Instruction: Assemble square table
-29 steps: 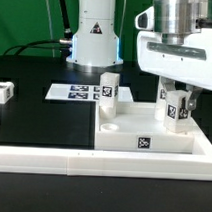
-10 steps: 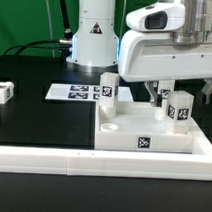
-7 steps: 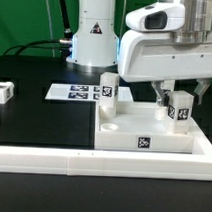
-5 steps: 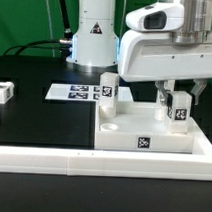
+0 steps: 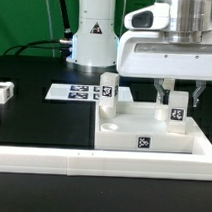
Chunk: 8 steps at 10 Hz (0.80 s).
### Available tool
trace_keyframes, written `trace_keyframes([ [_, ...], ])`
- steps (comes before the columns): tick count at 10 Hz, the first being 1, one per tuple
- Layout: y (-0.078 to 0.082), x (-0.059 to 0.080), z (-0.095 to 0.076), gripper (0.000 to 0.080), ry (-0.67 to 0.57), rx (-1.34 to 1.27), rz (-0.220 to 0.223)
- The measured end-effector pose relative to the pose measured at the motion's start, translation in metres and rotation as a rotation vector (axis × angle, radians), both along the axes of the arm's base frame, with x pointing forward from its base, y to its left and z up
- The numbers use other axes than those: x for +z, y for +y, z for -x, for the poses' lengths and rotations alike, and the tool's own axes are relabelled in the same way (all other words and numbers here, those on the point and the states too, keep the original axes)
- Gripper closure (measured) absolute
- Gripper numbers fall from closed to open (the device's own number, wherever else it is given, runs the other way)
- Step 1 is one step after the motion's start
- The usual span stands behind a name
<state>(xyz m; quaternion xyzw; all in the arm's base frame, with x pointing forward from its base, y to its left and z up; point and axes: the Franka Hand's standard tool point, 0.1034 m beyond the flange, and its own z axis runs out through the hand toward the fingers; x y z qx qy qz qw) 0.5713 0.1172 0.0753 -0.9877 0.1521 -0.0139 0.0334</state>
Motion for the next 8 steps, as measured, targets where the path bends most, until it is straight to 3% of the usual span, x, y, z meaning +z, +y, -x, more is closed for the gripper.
trace_keyframes([
  [8,0.0021,-0.0018,0.0031,0.0508,0.045,-0.719,-0.023],
])
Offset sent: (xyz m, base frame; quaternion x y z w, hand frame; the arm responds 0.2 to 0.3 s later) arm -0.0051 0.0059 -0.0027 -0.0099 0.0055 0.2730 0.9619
